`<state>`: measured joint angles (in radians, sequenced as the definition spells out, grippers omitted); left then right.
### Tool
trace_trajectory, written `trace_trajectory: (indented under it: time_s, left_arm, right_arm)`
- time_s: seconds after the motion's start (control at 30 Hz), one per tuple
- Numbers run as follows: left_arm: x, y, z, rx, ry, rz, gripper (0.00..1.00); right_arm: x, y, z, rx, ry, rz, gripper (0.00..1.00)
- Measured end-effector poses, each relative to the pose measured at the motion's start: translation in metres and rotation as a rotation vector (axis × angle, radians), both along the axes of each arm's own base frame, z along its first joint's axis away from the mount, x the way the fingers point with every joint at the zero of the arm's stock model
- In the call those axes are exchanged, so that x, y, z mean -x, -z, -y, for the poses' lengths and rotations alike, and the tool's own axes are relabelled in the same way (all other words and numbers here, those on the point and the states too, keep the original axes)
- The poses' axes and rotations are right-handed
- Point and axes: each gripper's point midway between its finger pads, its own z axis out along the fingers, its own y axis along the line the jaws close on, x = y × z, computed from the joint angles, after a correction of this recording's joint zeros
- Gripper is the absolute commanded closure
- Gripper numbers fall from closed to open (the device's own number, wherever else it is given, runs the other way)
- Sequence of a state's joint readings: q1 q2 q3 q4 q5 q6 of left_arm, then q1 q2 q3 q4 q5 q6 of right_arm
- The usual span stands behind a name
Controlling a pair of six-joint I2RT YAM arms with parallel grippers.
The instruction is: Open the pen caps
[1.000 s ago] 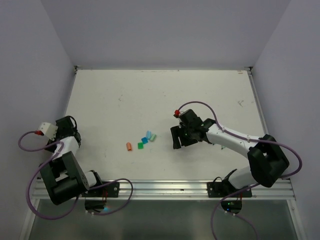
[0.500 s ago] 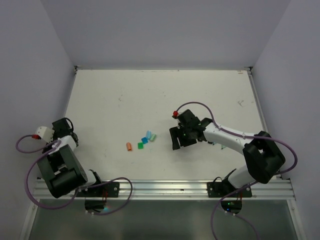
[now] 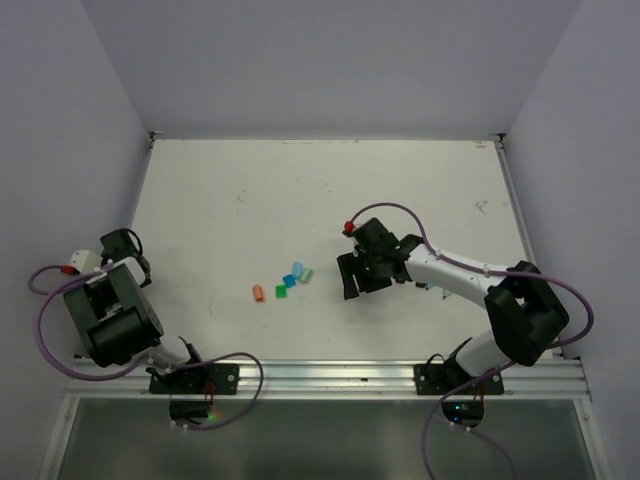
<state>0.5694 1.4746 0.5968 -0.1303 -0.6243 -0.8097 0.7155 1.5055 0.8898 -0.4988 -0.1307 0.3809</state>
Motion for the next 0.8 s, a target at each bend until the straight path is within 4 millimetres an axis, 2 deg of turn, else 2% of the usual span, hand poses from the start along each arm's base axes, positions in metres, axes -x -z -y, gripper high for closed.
trace_trajectory:
  time_s: [0.23, 0.53, 0.57, 0.63, 0.73, 0.77, 0.8]
  left_arm:
    - [-0.005, 0.002, -0.001, 0.015, 0.023, 0.006, 0.02]
    - [-0.015, 0.001, -0.005, 0.016, 0.047, 0.007, 0.23]
    - [-0.016, 0.001, -0.006, 0.015, 0.050, 0.008, 0.30]
    - [-0.016, 0.002, -0.006, 0.010, 0.056, 0.007, 0.37]
    - [-0.017, 0.001, -0.007, 0.004, 0.069, 0.016, 0.53]
    - [-0.017, 0.001, -0.007, 0.002, 0.071, 0.021, 0.61]
    - [-0.018, 0.001, -0.007, 0.002, 0.076, 0.024, 0.64]
  right_arm:
    - [-0.003, -0.005, -0.003, -0.009, 0.000, 0.010, 0.34]
    - [-0.004, -0.009, -0.003, -0.012, 0.001, 0.025, 0.34]
    - [-0.004, -0.009, -0.003, -0.013, 0.001, 0.026, 0.34]
    - [-0.004, -0.010, -0.003, -0.017, 0.002, 0.027, 0.34]
    - [-0.004, -0.011, -0.004, -0.019, 0.005, 0.027, 0.34]
    - [-0.004, -0.011, -0.004, -0.021, 0.007, 0.027, 0.34]
    - [-0.004, -0.012, -0.004, -0.022, 0.007, 0.028, 0.34]
